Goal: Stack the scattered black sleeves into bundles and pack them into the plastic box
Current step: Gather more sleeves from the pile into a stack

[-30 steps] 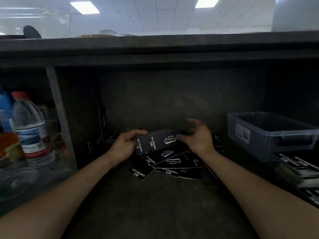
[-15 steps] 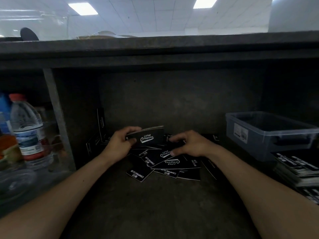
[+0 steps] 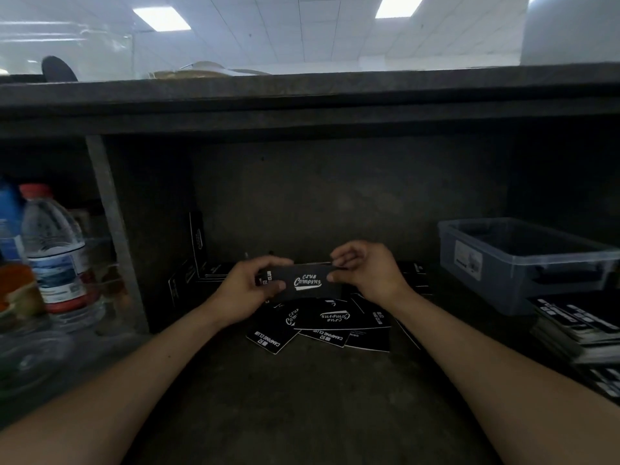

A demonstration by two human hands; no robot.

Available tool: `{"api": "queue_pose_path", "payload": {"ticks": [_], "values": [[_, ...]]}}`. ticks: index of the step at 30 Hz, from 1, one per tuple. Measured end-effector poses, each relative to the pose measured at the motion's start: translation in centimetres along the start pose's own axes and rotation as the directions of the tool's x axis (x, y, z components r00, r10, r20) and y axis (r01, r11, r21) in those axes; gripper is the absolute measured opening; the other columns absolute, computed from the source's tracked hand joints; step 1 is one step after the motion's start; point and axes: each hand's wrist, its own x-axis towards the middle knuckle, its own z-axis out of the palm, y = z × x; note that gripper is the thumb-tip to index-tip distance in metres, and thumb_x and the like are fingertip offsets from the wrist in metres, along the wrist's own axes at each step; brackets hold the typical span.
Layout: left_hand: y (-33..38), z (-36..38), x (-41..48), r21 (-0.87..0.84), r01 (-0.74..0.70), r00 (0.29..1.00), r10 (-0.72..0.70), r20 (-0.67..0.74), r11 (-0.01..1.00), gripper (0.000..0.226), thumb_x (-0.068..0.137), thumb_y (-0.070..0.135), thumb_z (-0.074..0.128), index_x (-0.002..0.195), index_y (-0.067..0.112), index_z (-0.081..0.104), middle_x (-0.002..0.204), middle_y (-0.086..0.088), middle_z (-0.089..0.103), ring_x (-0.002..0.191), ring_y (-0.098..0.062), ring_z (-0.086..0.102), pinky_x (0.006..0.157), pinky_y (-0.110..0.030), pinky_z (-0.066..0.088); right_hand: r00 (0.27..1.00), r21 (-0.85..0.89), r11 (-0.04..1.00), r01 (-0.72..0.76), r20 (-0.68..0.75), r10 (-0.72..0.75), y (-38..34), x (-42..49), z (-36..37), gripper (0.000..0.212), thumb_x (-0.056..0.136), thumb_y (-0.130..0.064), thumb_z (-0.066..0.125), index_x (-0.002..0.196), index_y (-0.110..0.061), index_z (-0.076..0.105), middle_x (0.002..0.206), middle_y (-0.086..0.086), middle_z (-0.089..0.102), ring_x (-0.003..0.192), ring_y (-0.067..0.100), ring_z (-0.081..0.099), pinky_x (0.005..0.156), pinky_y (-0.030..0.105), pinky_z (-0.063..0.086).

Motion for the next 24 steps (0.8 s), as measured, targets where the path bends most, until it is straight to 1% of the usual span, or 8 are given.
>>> {"api": "queue_pose_path", "payload": {"ticks": [3, 5, 7, 8, 12, 19, 22, 24], "values": [[-0.3, -0.7, 0.4, -0.025, 0.011, 0.987, -0.015, -0.157, 1.000, 0.040, 0.093, -0.006, 0.060, 0.118, 0.024, 0.066, 0.115, 0.002, 0.068, 0.095, 0.001, 0.066, 0.081, -0.009, 0.052, 0.994, -0.108, 0.994, 0.035, -0.095, -0.045, 0.4, 0.2, -0.3, 0.026, 0.079, -0.011, 0.081, 0.103, -0.015, 0.071, 0.098, -0.005, 0.071, 0.089, 0.009, 0.067, 0.089, 0.028, 0.055], [-0.4, -1.1, 0.7, -0.050, 0.055, 0.970, -0.065, -0.235, 0.997, 0.040, 0.094, -0.007, 0.056, 0.121, 0.021, 0.065, 0.111, 0.002, 0.067, 0.090, -0.005, 0.064, 0.073, -0.006, 0.052, 0.993, -0.311, 0.948, 0.066, 0.118, -0.031, 0.6, -0.3, -0.5, 0.028, 0.089, -0.025, 0.072, 0.116, -0.018, 0.071, 0.114, -0.010, 0.068, 0.105, 0.006, 0.062, 0.102, 0.029, 0.048], [-0.8, -1.3, 0.8, -0.031, 0.085, 0.964, -0.091, -0.250, 0.996, 0.042, 0.091, -0.012, 0.055, 0.122, 0.015, 0.066, 0.111, 0.000, 0.067, 0.092, -0.005, 0.063, 0.071, -0.002, 0.049, 0.944, -0.444, 0.891, 0.098, 0.326, 0.059, 0.7, -0.9, -0.3, 0.035, 0.088, -0.038, 0.071, 0.118, -0.021, 0.071, 0.120, -0.008, 0.068, 0.112, 0.008, 0.060, 0.103, 0.028, 0.046], [-1.0, -1.2, 0.8, -0.002, 0.101, 0.968, -0.098, -0.232, 0.995, 0.044, 0.088, -0.015, 0.056, 0.120, 0.013, 0.067, 0.112, -0.001, 0.067, 0.094, -0.003, 0.064, 0.072, -0.001, 0.047, 0.930, -0.468, 0.879, 0.094, 0.356, 0.090, 0.5, -1.1, -0.3, 0.037, 0.084, -0.042, 0.075, 0.115, -0.022, 0.072, 0.115, -0.007, 0.069, 0.109, 0.009, 0.061, 0.099, 0.026, 0.046], [-1.7, -1.0, 0.8, 0.060, 0.127, 0.977, -0.115, -0.177, 0.990, 0.050, 0.079, -0.021, 0.061, 0.119, 0.008, 0.068, 0.106, -0.002, 0.069, 0.078, 0.020, 0.062, 0.072, 0.000, 0.046, 0.952, -0.510, 0.851, 0.123, 0.304, 0.045, -0.6, -0.8, -0.7, 0.035, 0.076, -0.034, 0.083, 0.106, -0.020, 0.074, 0.105, -0.006, 0.072, 0.097, 0.007, 0.064, 0.090, 0.024, 0.051], [-0.5, -1.3, 0.9, -0.146, 0.081, 0.936, -0.126, -0.328, 0.986, 0.047, 0.084, -0.015, 0.062, 0.117, 0.019, 0.064, 0.103, 0.007, 0.066, 0.089, -0.002, 0.062, 0.067, -0.004, 0.051, 0.981, -0.640, 0.744, 0.192, 0.142, -0.130, -1.6, -0.4, -3.8, 0.018, 0.081, -0.035, 0.070, 0.097, -0.031, 0.076, 0.093, -0.007, 0.075, 0.088, 0.013, 0.068, 0.080, 0.030, 0.055], [-0.1, -1.1, 0.6, -0.119, 0.082, 0.956, -0.111, -0.270, 0.990, 0.047, 0.087, -0.016, 0.058, 0.115, 0.021, 0.065, 0.104, 0.010, 0.066, 0.096, -0.004, 0.062, 0.070, -0.005, 0.051, 0.982, -0.509, 0.841, 0.185, 0.060, -0.179, -1.3, -0.1, -4.1, 0.013, 0.080, -0.030, 0.071, 0.092, -0.030, 0.077, 0.088, -0.010, 0.075, 0.085, 0.007, 0.068, 0.081, 0.028, 0.055], [0.0, -0.5, 0.5, -0.112, 0.107, 0.975, -0.126, -0.182, 0.988, 0.045, 0.089, -0.014, 0.053, 0.114, 0.021, 0.067, 0.110, 0.004, 0.069, 0.104, -0.010, 0.064, 0.077, -0.011, 0.053, 0.978, -0.370, 0.906, 0.207, 0.111, -0.178, -1.1, -0.1, -3.2, 0.013, 0.086, -0.021, 0.072, 0.096, -0.025, 0.078, 0.093, -0.010, 0.076, 0.085, 0.001, 0.067, 0.085, 0.020, 0.052]]}}
